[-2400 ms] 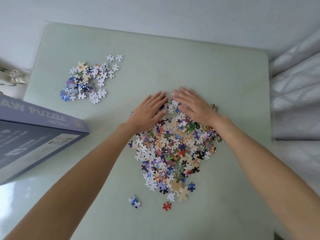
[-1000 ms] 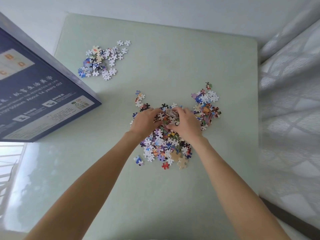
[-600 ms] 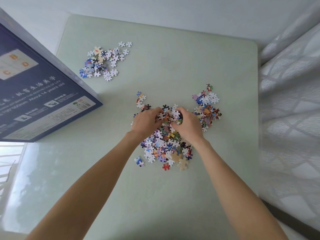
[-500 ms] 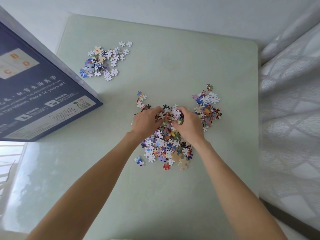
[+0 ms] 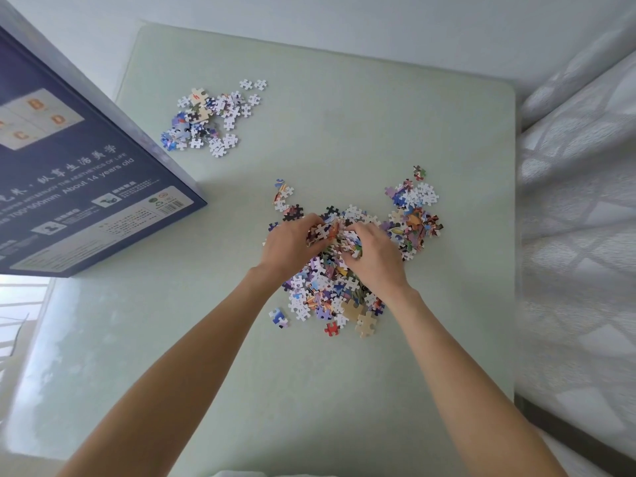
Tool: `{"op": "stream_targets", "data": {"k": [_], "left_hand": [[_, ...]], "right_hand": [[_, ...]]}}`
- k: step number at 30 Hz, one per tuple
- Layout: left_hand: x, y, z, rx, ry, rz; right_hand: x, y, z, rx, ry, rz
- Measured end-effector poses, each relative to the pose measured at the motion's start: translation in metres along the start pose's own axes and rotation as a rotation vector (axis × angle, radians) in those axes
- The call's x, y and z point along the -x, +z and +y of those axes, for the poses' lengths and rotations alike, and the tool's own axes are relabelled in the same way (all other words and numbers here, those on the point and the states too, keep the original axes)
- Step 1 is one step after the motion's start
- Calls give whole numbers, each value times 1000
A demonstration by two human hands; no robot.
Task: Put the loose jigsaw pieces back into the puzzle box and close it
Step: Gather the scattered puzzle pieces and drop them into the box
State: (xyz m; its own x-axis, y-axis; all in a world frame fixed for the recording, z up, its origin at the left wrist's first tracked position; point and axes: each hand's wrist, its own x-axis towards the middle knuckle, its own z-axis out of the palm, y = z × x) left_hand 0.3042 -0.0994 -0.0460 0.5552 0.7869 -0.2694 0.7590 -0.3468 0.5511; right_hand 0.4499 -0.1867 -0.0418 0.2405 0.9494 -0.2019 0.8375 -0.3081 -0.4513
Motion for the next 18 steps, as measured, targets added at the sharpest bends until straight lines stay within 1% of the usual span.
{"op": "stream_targets", "data": {"k": [5, 9, 12, 14, 16, 18], "left_hand": [[1, -1, 3, 8, 2, 61], [7, -6, 1, 48, 3, 133], [16, -11, 0, 76, 10, 193], [23, -16, 0, 88, 11, 222], [33, -20, 1, 86, 8, 233], [44, -24, 1, 80, 11, 237]], "right_hand": [[2, 0, -1, -63, 3, 56], [8, -6, -3, -216, 51, 167], [15, -14, -5, -278, 41, 271], [20, -18, -8, -253, 13, 279], [25, -19, -9, -211, 0, 247], [31, -21, -11, -229, 51, 212]]}}
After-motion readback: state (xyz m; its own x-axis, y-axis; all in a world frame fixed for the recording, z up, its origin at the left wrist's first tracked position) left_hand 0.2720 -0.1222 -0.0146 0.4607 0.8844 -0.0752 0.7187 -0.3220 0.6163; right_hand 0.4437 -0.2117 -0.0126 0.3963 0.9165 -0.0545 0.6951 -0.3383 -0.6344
